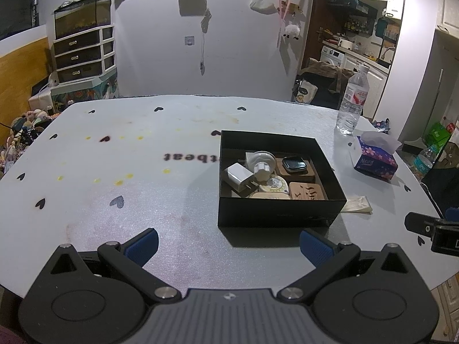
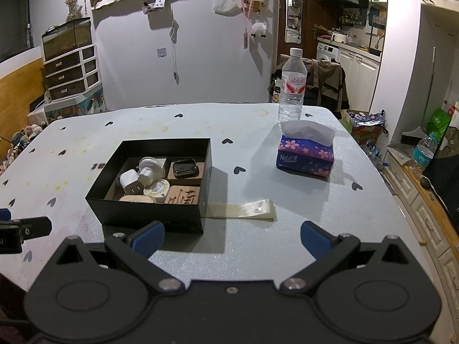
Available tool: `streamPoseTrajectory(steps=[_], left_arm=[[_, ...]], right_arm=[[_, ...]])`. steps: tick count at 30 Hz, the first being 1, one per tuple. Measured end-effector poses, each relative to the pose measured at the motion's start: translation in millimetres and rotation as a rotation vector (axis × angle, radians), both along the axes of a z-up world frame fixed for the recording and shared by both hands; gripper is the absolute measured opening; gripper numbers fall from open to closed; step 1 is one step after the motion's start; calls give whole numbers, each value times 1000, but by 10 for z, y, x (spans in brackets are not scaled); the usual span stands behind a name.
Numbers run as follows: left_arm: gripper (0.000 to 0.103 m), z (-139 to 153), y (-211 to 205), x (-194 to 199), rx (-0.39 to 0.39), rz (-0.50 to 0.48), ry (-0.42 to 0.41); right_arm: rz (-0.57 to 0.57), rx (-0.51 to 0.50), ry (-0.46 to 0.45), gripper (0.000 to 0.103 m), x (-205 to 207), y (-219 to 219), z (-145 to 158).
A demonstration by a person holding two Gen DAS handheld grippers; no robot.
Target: Organize rigid objects
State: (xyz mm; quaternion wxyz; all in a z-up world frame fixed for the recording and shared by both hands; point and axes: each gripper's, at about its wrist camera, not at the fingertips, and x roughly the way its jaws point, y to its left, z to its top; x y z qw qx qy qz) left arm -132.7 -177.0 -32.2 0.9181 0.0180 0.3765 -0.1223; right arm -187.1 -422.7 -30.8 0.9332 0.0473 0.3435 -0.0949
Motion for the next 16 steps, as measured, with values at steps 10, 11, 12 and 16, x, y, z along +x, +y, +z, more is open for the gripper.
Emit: streamPoseTrajectory(steps=[10,11,12,16], left_arm=[[103,29,1,-15,3,-2,-6],[103,27,-2,-13,3,-3,-6],[103,27,-2,-12,3,-3,-6],[103,27,-4,-24,6,-6,-8]], right_arm=[[0,-1,-1,102,-6,-2,0],[0,0,-1,102,-6,-3,0],[0,0,-1,102,-7,-2,0],[1,0,-1,102,-8,-5,-1]])
